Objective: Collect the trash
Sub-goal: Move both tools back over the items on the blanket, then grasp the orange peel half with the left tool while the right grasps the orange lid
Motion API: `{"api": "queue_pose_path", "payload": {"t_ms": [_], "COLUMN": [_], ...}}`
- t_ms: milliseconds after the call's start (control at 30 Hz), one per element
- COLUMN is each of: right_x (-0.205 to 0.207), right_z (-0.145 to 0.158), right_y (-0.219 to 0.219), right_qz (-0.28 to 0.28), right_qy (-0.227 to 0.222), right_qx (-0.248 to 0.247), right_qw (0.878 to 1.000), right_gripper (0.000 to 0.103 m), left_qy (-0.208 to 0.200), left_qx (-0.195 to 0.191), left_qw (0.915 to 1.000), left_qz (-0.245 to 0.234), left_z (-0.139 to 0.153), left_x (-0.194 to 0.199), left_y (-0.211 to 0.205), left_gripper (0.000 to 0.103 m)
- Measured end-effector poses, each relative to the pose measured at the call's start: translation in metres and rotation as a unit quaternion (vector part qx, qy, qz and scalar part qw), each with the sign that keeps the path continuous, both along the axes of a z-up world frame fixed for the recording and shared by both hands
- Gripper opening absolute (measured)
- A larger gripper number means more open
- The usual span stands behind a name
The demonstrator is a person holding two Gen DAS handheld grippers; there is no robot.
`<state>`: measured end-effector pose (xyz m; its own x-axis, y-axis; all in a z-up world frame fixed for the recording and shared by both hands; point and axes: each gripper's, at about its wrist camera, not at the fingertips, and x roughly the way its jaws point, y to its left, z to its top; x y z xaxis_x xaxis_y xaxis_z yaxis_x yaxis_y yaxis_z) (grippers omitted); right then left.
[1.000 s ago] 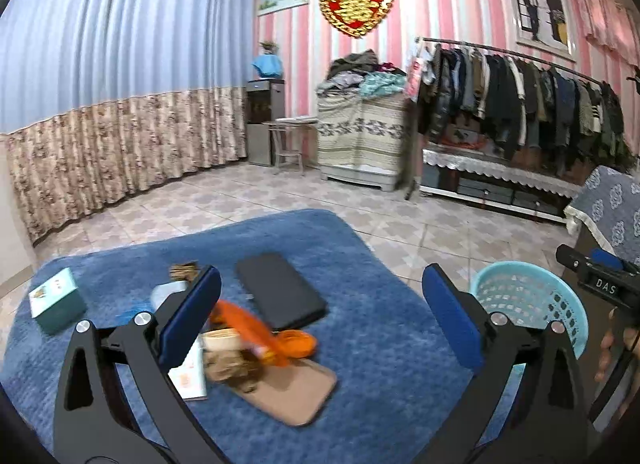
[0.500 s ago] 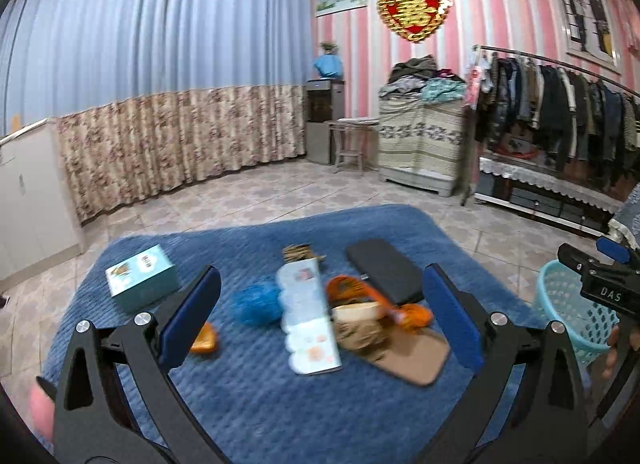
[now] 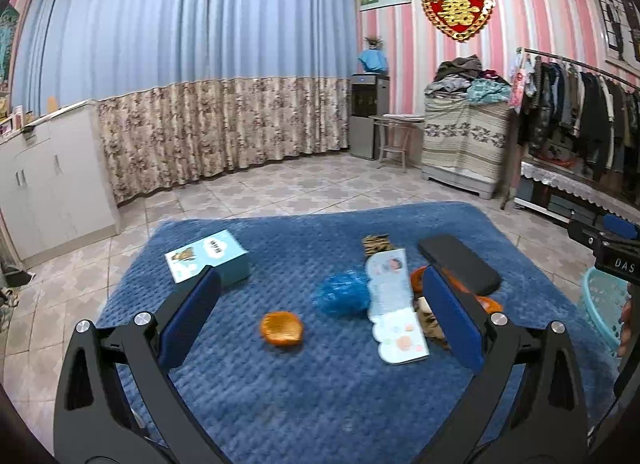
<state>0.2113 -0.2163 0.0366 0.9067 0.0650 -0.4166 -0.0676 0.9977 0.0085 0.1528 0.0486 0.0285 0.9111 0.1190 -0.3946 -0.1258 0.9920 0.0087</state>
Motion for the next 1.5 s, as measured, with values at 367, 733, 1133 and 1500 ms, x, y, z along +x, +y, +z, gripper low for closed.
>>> {"api": "queue_pose_path", "payload": {"t_ms": [367, 733, 1133, 1500], "right_x": [0.024, 0.043, 0.057, 0.082], "right_z": [-0.05, -0.077, -0.099, -0.119], "right_y": [-0.001, 0.012, 0.035, 0.044], "right_qz": [-0.002, 0.012, 0.058, 0.092], "right_qy": [0.061, 0.119, 0.158, 0.196], "right_qx": [-0.012, -0.046, -0.015, 0.054], "right_qw": [0.998, 0.992, 0.986, 0.975], "right_gripper": [0.097, 0.097, 0.097, 0.059], "left_qy": [0.068, 0.112, 0.178, 0.195], "left_qx": [0.01, -0.006, -0.072, -0.077], "left_qw": [0.9972, 0.993, 0.9814, 0.9778], "left_qz": [0.03, 0.037, 0.01, 0.002], "left_z": [-0.054, -0.091, -0.117, -0.124], "left_x": [0.009, 0.049, 0.109, 0.118], "left_y": [0.026, 0.042, 0.056, 0.052], "left_gripper": [0.097, 0.097, 0.069, 0.055]}}
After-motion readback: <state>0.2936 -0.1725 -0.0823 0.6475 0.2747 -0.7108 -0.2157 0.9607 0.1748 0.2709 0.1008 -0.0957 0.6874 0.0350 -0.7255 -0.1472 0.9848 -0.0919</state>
